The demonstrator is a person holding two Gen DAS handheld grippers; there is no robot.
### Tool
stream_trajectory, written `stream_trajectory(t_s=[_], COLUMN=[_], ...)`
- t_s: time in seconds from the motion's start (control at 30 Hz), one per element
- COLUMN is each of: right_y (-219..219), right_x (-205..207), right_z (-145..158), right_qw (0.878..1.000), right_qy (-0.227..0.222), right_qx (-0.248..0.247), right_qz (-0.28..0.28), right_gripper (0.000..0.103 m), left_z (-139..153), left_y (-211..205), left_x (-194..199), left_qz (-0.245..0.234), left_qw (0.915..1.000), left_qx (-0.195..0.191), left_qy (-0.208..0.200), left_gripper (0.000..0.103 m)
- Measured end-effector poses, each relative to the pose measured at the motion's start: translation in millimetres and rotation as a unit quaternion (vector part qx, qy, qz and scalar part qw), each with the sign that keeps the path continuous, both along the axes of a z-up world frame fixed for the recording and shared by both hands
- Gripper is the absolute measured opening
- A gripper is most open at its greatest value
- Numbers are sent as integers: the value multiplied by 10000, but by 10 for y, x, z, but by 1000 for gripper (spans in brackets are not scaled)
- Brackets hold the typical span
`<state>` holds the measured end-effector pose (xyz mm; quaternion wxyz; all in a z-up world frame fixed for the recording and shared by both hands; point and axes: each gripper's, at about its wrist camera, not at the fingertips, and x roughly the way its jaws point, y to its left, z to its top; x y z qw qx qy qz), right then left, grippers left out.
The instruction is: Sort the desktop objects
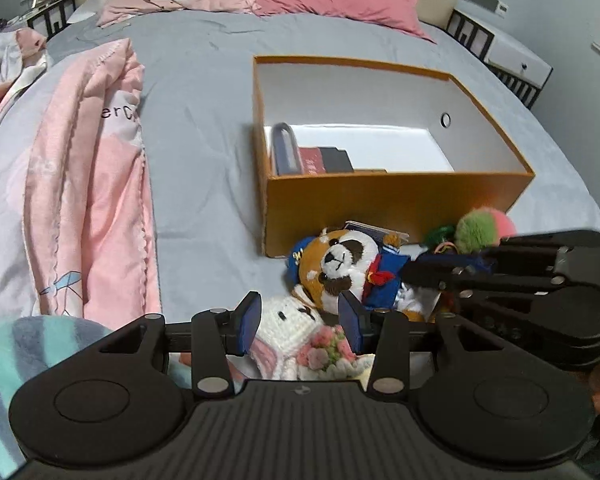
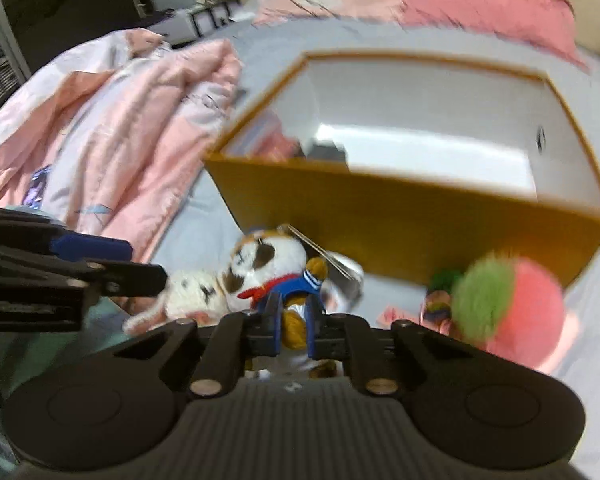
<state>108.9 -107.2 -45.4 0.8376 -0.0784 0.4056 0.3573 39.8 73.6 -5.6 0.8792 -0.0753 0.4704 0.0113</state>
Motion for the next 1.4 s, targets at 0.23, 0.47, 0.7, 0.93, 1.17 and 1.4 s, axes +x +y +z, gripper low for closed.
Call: stream_trajectory(t_s=[0.23,0.47,0.7,0.93,1.17,1.4], right_y=[368,604,691,607,286,-190], right_x=[93,239,468,459,369,308], right_z=[255,242,6,11,179,51], right_qw=[9963,9945,9867,9801,9862,9883], right_qy=[-367,5,995,1315,766,671], right_qx=[128,639,1199,1458,1468,1176], right_qz=[762,831,466,279,-54,-704], right_gripper=[10,10,11,19,31,29], left_z=[21,66,35,-88,-70,-75], left_y=[112,229,183,145,195,364], left_x=[26,-1,9,206,242,270], left_qz=[43,78,-413,-153,129,666], left_qw=[10000,10000,9974,9977,9989,9973], left_qx=[-60,-41,-568,-638,-443,30], left_qy=[-24,-6,154,152,123,295], left_gripper=[49,49,49,51,53,53])
